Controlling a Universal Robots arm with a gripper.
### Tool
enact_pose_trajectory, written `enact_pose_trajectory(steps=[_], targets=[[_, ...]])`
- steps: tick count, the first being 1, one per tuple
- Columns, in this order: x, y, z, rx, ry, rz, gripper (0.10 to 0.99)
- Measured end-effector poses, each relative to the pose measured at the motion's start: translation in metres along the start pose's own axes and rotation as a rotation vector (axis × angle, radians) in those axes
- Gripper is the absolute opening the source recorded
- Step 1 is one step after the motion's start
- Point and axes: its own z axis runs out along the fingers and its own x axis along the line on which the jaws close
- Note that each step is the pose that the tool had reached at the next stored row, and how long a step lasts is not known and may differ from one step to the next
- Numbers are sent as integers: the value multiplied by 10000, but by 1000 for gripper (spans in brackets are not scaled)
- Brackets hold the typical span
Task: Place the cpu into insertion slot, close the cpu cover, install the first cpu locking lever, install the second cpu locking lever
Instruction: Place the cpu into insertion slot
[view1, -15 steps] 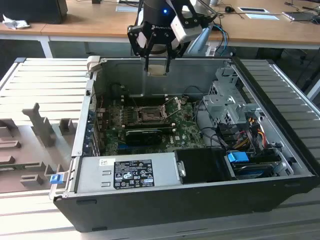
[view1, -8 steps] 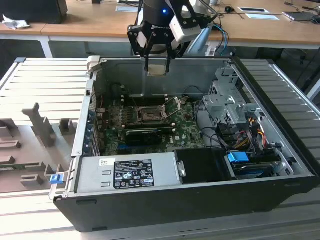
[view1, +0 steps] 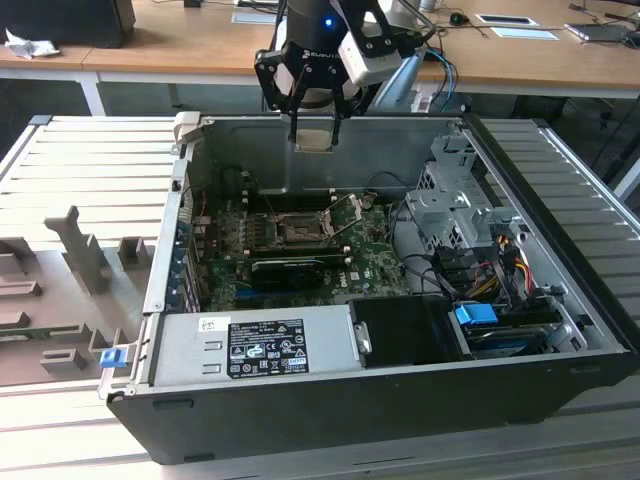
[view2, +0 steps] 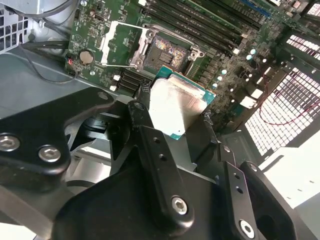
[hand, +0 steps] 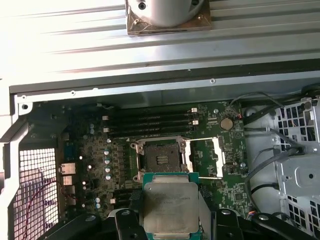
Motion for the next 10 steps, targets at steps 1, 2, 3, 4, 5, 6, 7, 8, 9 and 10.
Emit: enact_pose_trajectory(steps=[1, 2, 3, 4, 5, 6, 7, 8, 9, 10], targets=[[0, 0, 0, -1, -2, 13, 529], [0, 0, 0, -1, -3, 23, 529], [0, 0, 0, -1, -3, 31, 529], [0, 0, 0, -1, -4, 38, 529], [0, 0, 0, 0, -4, 42, 529], [0, 0, 0, -1, -5, 49, 529], [0, 0, 0, -1, -5, 53, 529], [0, 0, 0, -2, -6, 58, 529], [0, 0, 0, -1, -6, 61, 529], [0, 0, 0, -2, -6, 66, 529]])
